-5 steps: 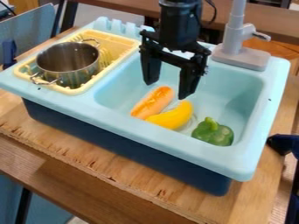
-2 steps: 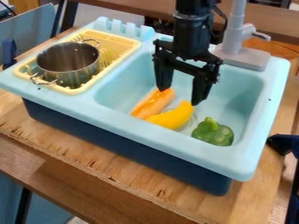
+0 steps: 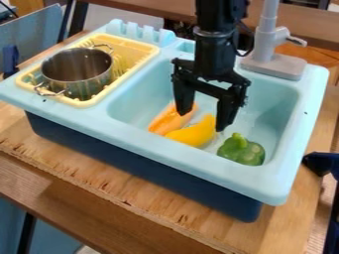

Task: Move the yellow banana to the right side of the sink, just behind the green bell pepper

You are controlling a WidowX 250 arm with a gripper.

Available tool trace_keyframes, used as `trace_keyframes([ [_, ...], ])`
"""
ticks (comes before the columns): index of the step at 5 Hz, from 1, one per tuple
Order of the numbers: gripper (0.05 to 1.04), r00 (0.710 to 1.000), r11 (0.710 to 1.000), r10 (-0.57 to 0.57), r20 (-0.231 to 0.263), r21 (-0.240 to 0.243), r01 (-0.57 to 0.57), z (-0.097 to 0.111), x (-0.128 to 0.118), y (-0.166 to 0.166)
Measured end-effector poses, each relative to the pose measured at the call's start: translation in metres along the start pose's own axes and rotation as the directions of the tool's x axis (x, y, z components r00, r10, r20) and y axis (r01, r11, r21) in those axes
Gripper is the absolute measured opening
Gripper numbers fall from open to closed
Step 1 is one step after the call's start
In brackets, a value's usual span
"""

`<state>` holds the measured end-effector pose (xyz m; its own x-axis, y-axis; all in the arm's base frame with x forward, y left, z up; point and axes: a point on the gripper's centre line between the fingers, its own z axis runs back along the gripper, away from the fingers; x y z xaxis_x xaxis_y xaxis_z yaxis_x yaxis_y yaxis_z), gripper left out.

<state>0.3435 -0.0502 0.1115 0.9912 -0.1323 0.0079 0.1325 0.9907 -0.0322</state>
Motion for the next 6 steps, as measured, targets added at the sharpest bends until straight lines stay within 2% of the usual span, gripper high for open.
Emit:
trace_keyframes([
  [2,1.001,1.000,0.999,-0.010,0.015,0.038,0.009,-0.020,0.006,0.007],
  [3,0.987,1.000,1.000,-0.006,-0.013,0.031,0.006,-0.032,0.009,0.010],
  [4,0.902,0.999,0.999,0.009,-0.034,0.032,-0.008,-0.032,0.007,0.014],
  [5,0.637,1.000,0.999,0.029,-0.008,0.017,-0.029,-0.034,0.010,0.014],
  [6,0.461,0.999,0.999,0.037,0.001,0.009,-0.037,-0.037,0.011,0.014],
])
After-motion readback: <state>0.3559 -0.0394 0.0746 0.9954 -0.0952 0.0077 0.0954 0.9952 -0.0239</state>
